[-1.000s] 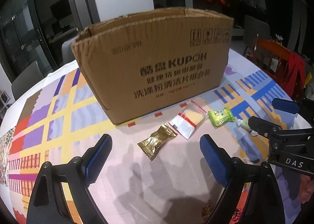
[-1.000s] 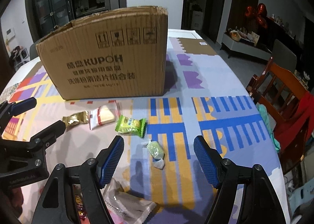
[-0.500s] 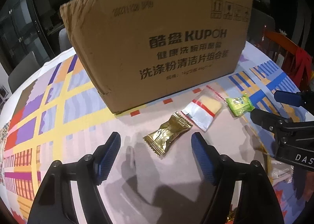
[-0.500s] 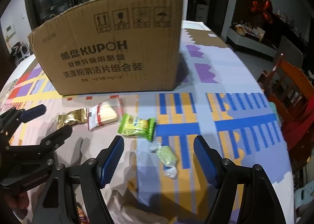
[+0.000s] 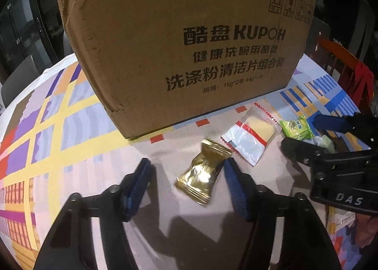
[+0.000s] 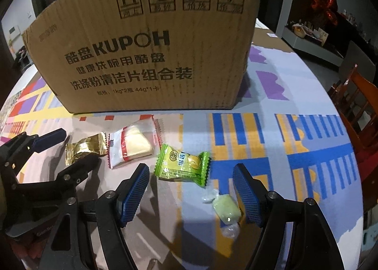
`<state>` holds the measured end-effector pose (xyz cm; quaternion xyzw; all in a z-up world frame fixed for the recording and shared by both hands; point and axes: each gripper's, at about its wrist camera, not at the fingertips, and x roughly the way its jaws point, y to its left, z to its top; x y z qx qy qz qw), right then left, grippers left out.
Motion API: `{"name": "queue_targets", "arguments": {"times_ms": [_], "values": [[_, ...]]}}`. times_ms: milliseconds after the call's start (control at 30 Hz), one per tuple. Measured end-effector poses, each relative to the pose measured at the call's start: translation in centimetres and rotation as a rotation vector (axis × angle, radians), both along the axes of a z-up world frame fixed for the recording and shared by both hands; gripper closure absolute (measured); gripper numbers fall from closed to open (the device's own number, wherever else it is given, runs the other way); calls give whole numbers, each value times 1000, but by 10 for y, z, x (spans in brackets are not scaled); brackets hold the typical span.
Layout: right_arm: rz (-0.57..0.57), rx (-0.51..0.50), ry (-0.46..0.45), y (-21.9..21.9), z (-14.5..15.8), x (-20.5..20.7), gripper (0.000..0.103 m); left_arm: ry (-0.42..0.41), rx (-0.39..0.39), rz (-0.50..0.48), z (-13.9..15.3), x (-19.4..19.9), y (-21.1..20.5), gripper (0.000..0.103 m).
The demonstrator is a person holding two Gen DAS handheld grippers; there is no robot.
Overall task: Organize snacks
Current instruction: 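Grasp the gold-wrapped candy with the left tool while the right tool grasps the green candy, then carry the gold candy and green candy with both tools over the box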
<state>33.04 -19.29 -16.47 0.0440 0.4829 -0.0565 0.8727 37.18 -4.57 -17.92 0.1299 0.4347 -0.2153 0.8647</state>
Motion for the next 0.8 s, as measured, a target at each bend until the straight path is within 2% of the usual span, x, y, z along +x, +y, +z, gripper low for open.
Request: {"name": "queue_targets", "arguments": {"times_ms": [67,167,267,333,467,500,533,800], "values": [[2,2,7,0,-4,3,34,12,-19,-1,1,0,1,60],[2,0,4,-2,-4,4,38,4,-15,-19,1,-4,-4,70],[-3,-12,-3,-3,-2,3,53,5,-19,-17,0,-7,-8,77],[2,-13,-9,-2,-1,2,61,9,-25,-8,0,-8,-9,78],[14,-5,-22,-2,2,0,67,11,-26,7,0,-10,-10,80],[18,-8,-27,-1,3,-1,71,12,-25,11,0,-10,-10,81],[23,-14,-33,-2,4,0,78,13,-25,14,0,-10,-10,81],[41,-6,-38,-2,8,-1,80,19,-27,51,3,-12,-7,81]]}}
